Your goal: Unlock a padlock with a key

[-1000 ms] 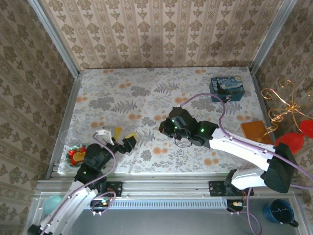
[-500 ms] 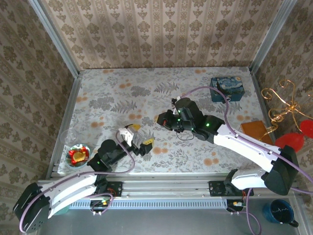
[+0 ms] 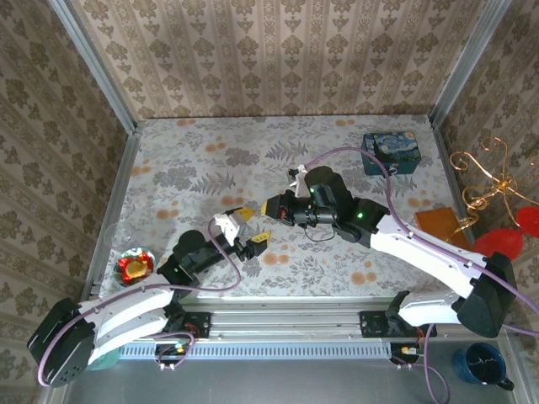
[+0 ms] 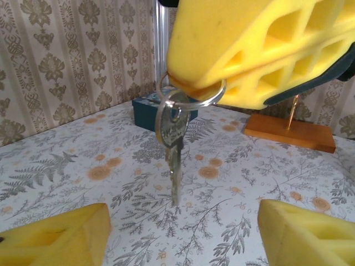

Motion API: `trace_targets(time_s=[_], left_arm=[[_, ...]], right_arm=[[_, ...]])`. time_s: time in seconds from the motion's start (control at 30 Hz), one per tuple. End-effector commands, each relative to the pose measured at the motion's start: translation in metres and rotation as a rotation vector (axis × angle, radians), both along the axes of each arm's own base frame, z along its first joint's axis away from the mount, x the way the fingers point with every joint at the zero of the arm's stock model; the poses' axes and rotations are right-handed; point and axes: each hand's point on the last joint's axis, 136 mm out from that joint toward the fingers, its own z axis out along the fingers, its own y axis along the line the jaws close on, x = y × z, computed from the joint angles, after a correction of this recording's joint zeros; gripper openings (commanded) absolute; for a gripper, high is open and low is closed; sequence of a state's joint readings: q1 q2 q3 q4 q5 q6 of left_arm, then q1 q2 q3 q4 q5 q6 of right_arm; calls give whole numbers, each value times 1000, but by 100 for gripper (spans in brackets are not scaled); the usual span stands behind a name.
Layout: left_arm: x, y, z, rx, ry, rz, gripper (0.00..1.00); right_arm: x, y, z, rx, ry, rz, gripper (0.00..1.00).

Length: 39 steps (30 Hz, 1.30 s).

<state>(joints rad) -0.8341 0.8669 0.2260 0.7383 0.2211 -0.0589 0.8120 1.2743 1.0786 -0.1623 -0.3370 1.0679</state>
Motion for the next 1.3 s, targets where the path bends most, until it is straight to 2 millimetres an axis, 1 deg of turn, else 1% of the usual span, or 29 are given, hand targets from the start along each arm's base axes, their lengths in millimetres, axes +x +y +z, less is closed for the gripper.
trace_targets(time_s=[0.0, 0.1, 0.27, 0.33, 0.63, 0.73, 0.93, 1.13, 1.27], left_arm=[[0, -2, 26, -54, -45, -30, 66], [0, -1, 28, -70, -32, -47, 62], [-1, -1, 32, -81, -20, -88, 50], [-1, 0, 34, -92, -17, -93, 48], [-4, -2, 30, -80, -2, -128, 31], [-3, -1, 29, -74, -3, -124, 23], [-2, -1, 31, -77, -5, -121, 19], [-1, 0, 28, -66, 5, -116, 4], [0, 1, 28, -54, 12, -106, 0]], right_arm=[[-7, 5, 7, 24, -29, 59, 0], [-7, 5, 6, 21, -26, 63, 0], [-7, 4, 2, 10, -20, 60, 0], [-7, 4, 2, 10, -21, 58, 0], [-3, 2, -4, 3, -16, 33, 0], [-2, 2, -7, -4, -14, 29, 0], [-1, 1, -9, -2, -4, 17, 0], [-1, -4, -15, -22, -5, -3, 0], [0, -8, -20, -44, -7, -13, 0]])
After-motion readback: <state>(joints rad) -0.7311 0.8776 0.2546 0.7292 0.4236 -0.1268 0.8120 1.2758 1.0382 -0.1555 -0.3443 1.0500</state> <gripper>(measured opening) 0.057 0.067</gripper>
